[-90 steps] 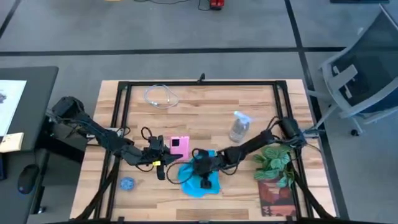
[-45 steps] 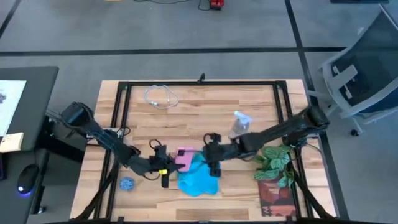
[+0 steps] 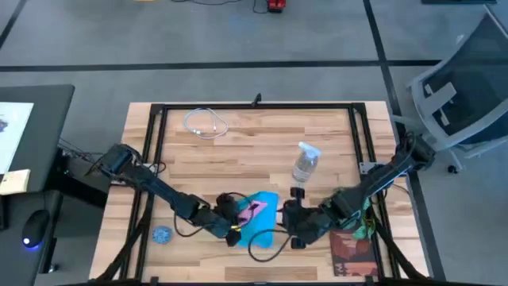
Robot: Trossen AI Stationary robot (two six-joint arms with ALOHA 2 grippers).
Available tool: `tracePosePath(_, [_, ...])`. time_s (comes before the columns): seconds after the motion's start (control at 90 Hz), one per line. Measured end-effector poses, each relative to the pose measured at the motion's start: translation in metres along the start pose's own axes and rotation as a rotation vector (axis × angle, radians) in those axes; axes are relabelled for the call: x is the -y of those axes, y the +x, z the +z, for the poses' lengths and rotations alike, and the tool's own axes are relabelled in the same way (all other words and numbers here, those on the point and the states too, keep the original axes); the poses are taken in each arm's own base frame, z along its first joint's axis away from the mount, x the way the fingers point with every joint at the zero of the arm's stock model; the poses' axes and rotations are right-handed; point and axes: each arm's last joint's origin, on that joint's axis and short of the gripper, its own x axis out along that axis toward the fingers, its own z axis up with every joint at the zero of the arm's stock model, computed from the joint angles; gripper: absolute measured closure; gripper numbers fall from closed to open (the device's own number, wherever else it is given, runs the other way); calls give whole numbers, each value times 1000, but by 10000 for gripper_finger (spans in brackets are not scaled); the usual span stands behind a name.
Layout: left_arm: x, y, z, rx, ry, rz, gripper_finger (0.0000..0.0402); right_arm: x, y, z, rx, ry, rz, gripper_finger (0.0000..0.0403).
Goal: Apply microfiber cloth
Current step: Wipe the back of the cellphone with a microfiber cloth
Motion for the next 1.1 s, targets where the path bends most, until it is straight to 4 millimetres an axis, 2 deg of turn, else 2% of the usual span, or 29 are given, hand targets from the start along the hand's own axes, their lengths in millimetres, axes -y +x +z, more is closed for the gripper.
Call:
tracePosePath(0.122, [-5,-14,27,-170,93,15,395,-5,-1,-4,-17,-10,6,245])
tracePosePath(0.278, [-8,-28,59,-297,103,-47,395,-5,-2,-4,-7,-4,-5,246])
tracePosePath(0.378, [-14,-17,59,-373,97,-71,395,-6,-2,-4,-2,-6,-14,246])
tracePosePath(0.556, [-20,15,44,-514,94,-77,395,-6,-2,-4,-2,-6,-13,246])
tracePosePath(0.689, [-26,25,44,-565,80,-75,395,-7,-2,-6,-2,-5,-8,246])
tracePosePath(0.822, [-26,17,63,-571,70,-56,395,-8,1,-18,-28,4,-18,246])
tracePosePath(0.978, [-16,-8,98,-524,76,-22,395,-10,9,-39,-55,45,-26,246])
tracePosePath(1.1, [-16,-11,98,-563,95,-5,395,-10,18,-53,2,99,-36,246])
